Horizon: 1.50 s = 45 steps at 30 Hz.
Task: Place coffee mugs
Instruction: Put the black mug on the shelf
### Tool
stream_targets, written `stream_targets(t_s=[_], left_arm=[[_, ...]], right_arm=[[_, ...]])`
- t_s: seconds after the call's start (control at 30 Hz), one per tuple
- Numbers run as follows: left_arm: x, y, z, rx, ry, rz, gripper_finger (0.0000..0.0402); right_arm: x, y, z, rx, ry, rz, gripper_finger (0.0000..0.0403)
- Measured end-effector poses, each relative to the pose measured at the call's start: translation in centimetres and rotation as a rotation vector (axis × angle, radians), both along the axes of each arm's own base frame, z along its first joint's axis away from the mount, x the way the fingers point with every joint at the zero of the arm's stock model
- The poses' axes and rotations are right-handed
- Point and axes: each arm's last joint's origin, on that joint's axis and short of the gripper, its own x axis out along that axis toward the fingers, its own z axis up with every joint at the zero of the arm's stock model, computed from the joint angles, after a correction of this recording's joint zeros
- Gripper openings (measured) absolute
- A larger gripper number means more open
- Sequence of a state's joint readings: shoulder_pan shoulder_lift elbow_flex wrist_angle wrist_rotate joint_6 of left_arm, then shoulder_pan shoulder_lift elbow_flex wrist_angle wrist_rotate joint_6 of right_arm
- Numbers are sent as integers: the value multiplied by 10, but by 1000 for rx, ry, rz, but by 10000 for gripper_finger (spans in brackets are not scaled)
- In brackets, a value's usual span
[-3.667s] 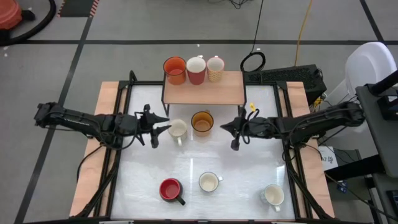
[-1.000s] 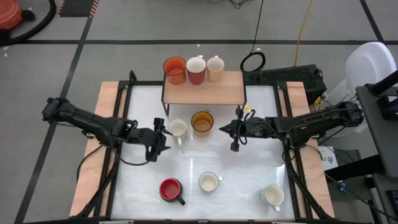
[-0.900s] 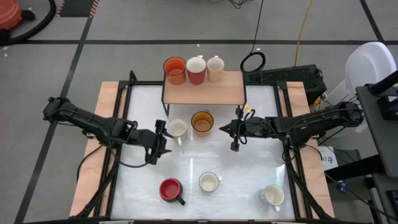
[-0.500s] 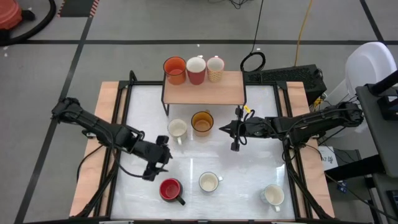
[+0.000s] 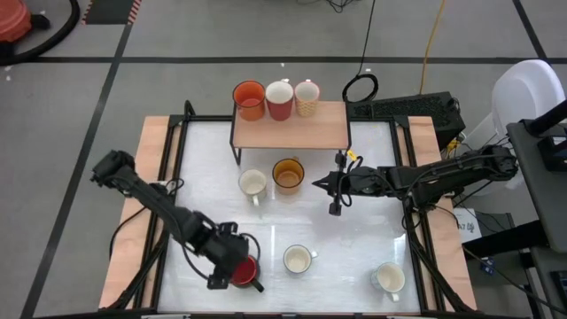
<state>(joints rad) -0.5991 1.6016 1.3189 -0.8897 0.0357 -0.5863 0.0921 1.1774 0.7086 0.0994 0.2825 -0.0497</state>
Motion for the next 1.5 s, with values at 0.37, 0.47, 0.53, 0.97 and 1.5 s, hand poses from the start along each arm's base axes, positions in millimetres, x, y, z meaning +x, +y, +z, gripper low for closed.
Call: stream_targets(t_s=[0.37, 0.47, 0.53, 0.97, 1.5], left_arm=[[16, -10, -6, 146, 74, 193, 273], [16, -11, -7, 137, 75, 223, 273], [17, -11, -9, 140, 86, 238, 273], [4, -6, -41, 145, 223, 330, 263], [12, 4, -41, 174, 197, 284, 32]], right_arm=[[0, 1, 0, 18, 0, 29, 0], [0, 2, 0, 29, 2, 51, 0], [0, 2, 0, 29, 1, 53, 0], [0, 2, 0, 28, 1, 51, 0], [2, 2, 3, 63, -42, 44, 0]])
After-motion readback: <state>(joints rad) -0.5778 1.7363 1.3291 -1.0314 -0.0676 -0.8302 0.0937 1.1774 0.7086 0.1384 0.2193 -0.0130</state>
